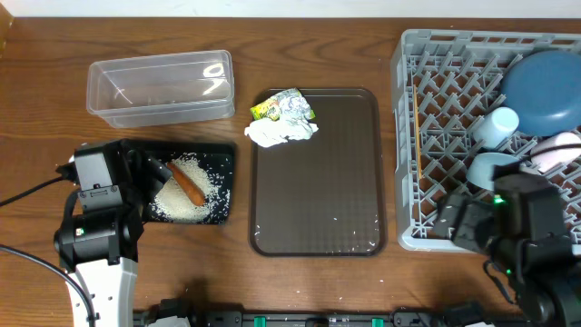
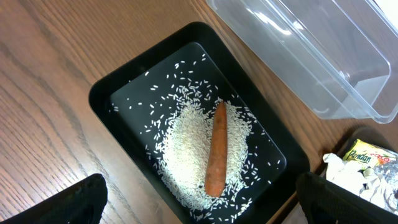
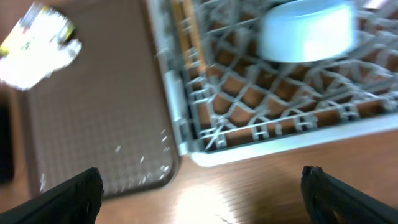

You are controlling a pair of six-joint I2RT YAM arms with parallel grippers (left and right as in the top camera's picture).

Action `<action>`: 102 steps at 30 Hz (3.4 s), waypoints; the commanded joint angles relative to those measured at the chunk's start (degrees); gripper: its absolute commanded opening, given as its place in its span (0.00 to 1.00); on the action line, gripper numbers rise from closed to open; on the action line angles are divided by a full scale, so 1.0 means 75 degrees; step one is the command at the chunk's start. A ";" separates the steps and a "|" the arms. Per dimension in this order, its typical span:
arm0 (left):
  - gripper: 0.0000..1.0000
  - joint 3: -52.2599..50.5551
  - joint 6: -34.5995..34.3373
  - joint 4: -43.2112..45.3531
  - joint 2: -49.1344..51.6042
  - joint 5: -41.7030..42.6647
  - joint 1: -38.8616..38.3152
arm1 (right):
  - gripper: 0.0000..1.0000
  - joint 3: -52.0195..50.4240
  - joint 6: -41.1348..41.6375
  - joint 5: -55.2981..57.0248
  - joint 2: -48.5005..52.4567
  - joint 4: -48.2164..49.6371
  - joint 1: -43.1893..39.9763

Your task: Sort waste into correct bins and load items into the dishwasher rack

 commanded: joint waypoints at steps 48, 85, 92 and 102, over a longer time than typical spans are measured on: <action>0.99 0.0006 -0.0216 -0.0265 0.0015 0.6271 -0.0067 | 0.99 -0.0431 0.0367 0.0023 0.1256 0.0189 -0.2664; 0.99 0.4261 0.0982 0.0035 0.6505 0.3357 -0.4409 | 0.99 -0.0434 0.0367 0.0023 0.1256 0.0189 -0.2664; 0.99 0.5863 0.1472 -0.1580 0.7571 0.2903 -0.4415 | 0.99 -0.0434 0.0370 0.0023 0.1256 0.0187 -0.2664; 0.98 0.6455 0.1606 -0.0662 0.8722 0.1880 -0.4485 | 0.99 -0.0431 0.0370 0.0023 0.1256 0.0187 -0.2664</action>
